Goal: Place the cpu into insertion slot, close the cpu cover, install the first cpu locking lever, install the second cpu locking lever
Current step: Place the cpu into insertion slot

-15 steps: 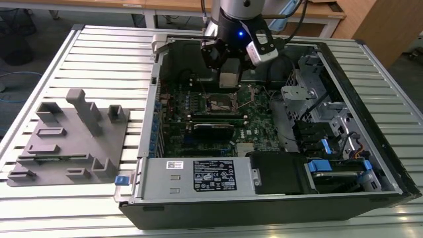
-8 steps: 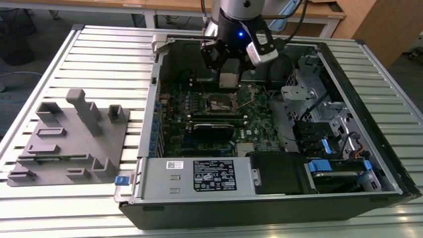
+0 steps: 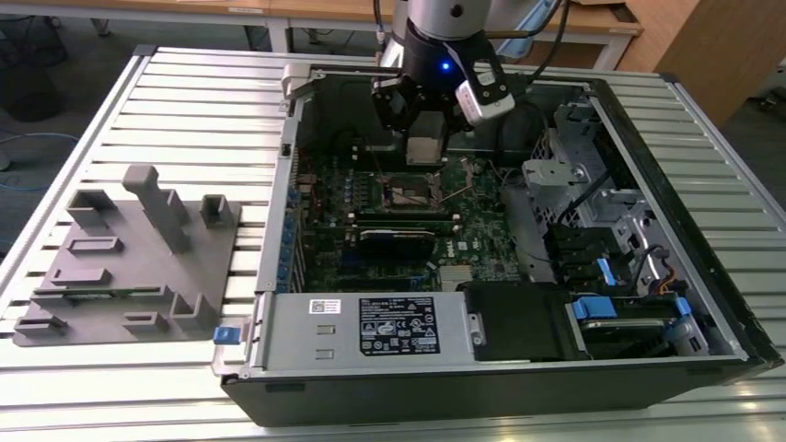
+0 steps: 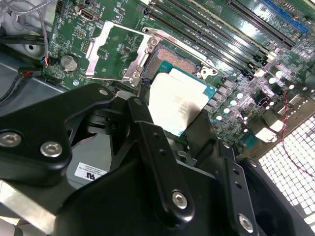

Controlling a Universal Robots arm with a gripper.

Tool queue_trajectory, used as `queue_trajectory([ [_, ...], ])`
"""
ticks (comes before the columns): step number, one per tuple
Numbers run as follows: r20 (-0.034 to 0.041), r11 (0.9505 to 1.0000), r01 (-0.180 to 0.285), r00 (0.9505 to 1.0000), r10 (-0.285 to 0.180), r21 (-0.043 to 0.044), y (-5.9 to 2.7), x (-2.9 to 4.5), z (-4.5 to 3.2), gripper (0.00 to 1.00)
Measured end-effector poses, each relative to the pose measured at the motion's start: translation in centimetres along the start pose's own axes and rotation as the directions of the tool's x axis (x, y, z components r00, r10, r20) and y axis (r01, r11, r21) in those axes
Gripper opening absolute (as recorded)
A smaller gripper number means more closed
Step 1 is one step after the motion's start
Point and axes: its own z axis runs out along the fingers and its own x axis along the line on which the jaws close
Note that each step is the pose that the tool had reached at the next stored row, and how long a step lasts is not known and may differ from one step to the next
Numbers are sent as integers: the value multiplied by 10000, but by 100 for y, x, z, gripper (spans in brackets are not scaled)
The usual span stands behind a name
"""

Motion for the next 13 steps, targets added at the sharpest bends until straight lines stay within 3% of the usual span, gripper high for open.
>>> queue_trajectory([
  [13,0,10000,1,10000,-1,1,-4,27,38,54],
])
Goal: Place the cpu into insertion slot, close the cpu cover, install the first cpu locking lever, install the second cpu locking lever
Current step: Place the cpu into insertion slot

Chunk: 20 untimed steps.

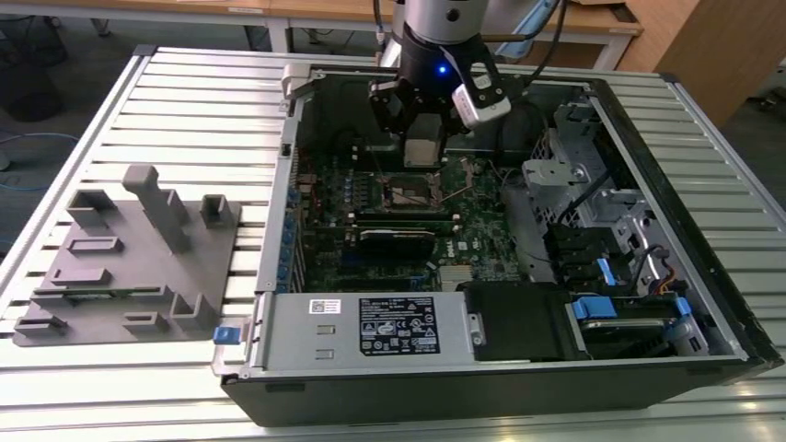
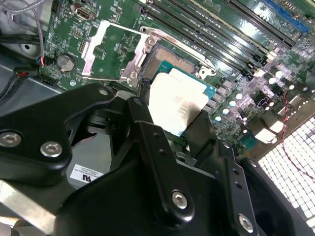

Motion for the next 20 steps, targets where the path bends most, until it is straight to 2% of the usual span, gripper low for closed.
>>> queue_trajectory([
  [7,2,10000,-2,10000,2,-3,4,2,4,54],
  [12,1,10000,-1,10000,1,0,48,3,29,54],
  [20,0,10000,-2,10000,2,0,69,7,166,54],
])
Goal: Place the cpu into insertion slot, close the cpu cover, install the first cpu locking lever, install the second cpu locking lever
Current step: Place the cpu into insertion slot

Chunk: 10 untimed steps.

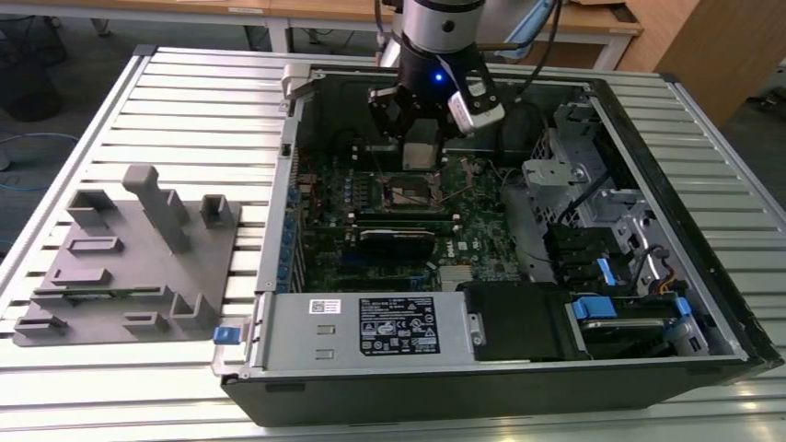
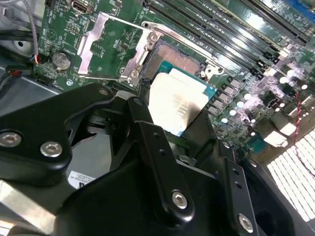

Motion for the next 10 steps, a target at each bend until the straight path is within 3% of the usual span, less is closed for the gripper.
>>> queue_trajectory([
  [5,0,10000,0,10000,0,1,-2,2,90,54],
  [10,1,10000,0,10000,0,0,-4,3,119,54],
])
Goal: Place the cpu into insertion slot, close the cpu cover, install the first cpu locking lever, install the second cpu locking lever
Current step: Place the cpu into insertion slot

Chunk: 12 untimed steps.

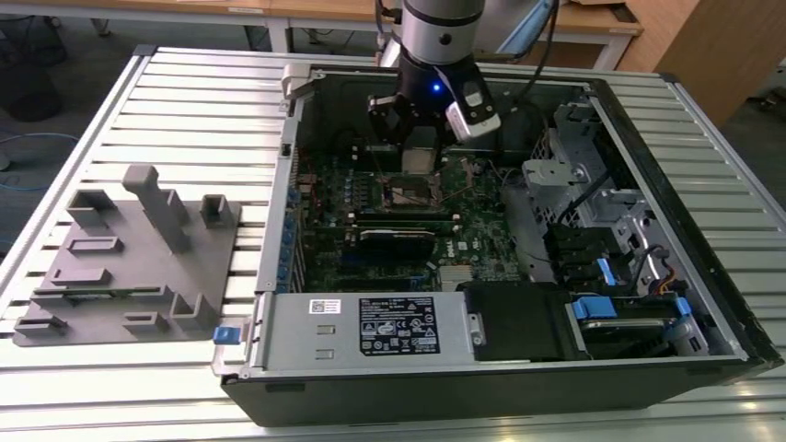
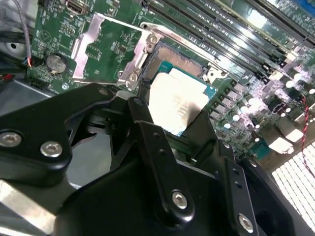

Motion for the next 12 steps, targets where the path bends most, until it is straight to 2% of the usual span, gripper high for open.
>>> queue_trajectory([
  [9,-1,10000,0,10000,0,1,-15,4,154,54],
  [12,-2,10000,0,10000,0,4,-16,4,165,54],
])
